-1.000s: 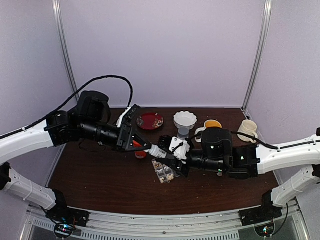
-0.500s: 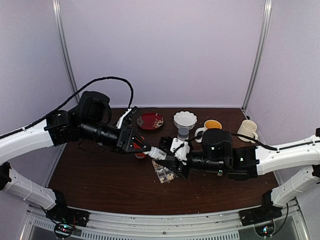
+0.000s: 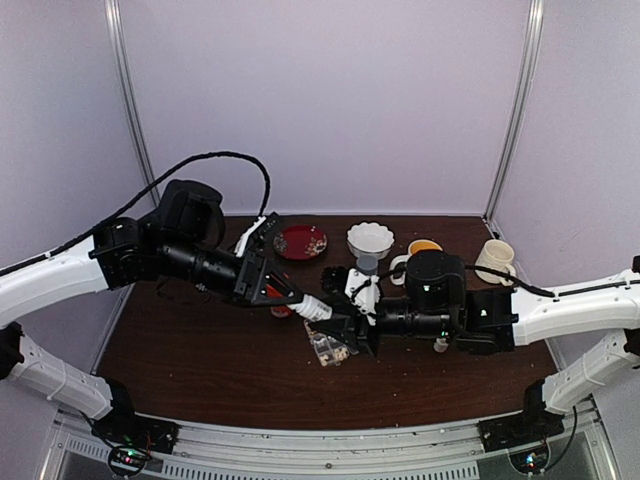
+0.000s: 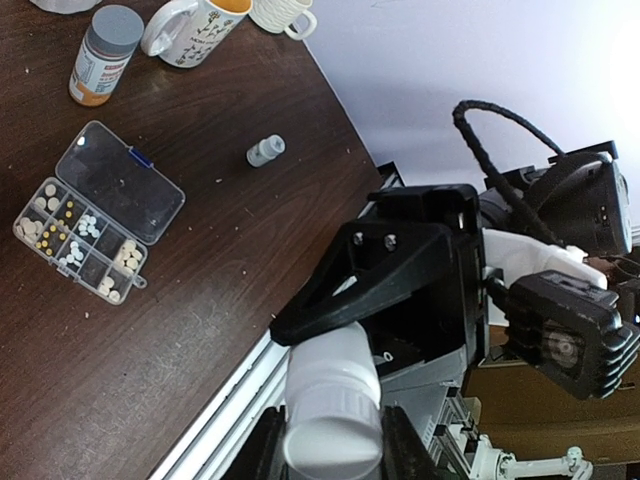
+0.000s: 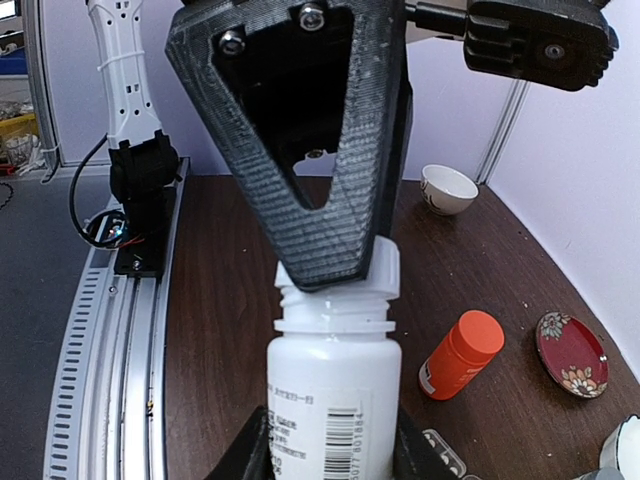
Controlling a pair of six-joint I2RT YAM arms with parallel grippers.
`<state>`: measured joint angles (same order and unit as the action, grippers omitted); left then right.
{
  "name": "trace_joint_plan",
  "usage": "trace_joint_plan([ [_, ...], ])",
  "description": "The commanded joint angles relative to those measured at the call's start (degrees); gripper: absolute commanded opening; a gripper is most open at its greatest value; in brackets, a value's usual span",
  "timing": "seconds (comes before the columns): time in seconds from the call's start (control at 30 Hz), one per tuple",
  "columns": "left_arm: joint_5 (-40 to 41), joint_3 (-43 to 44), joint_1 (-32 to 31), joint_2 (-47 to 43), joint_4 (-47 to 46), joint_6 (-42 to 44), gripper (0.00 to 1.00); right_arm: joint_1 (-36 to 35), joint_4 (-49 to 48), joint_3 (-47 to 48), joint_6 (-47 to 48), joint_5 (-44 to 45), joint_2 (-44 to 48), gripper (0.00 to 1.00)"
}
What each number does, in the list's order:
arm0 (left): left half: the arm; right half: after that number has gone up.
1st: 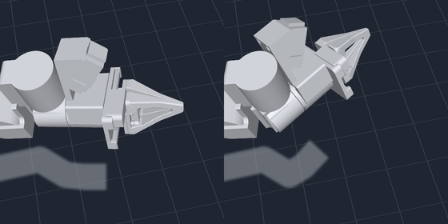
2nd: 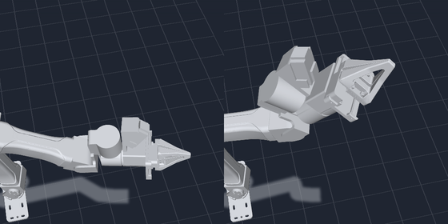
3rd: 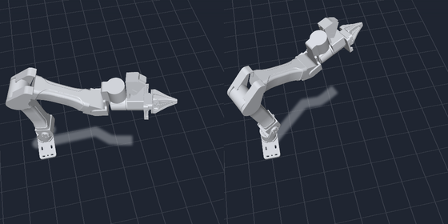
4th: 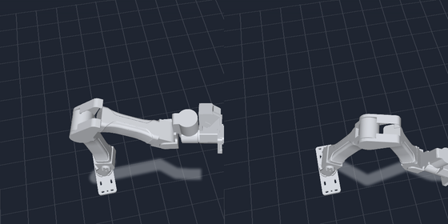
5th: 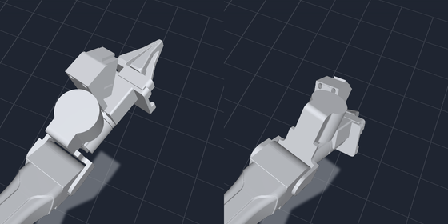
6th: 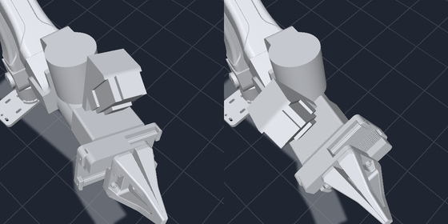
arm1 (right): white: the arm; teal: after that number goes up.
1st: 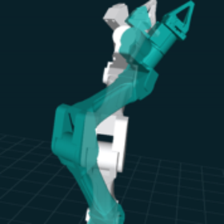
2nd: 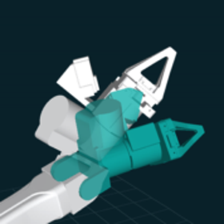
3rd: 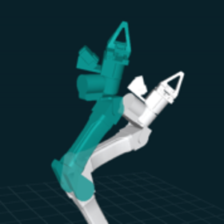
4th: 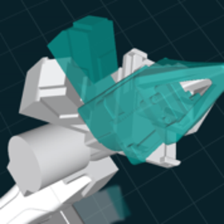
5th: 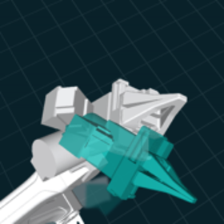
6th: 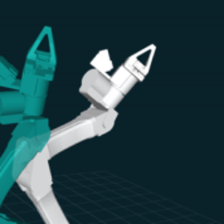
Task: Sort the pills into containers
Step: Screw the lid of the pill bottle onto the pill bottle.
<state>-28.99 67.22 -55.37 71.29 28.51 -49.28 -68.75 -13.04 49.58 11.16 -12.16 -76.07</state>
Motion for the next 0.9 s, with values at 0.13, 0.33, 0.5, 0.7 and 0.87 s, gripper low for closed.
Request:
trace_joint_plan([
  [0.13,-2.0,-3.2,-0.8,1.0,-5.1,-6.4,0.2,-3.2,-10.5,7.5,10.4,13.2,-0.2,0.0],
  [0.33,-2.8,-7.1,-0.9,0.8,-12.2,-12.8,0.18,-6.5,-15.5,8.3,18.2,22.7,-3.0,0.0],
  [0.5,-2.9,-6.4,-0.8,1.1,-11.8,-11.9,0.18,-6.6,-15.2,8.6,17.7,20.7,-2.3,0.0],
  [0.7,-4.5,-3.8,-0.8,2.2,-10.4,-1.3,0.16,-2.6,-3.1,11.6,7.8,-2.4,0.8,0.0],
  [0.87,-3.2,-3.1,-2.2,1.5,-11.0,15.7,0.14,2.0,1.2,14.9,-2.4,-23.1,0.3,0.0],
])
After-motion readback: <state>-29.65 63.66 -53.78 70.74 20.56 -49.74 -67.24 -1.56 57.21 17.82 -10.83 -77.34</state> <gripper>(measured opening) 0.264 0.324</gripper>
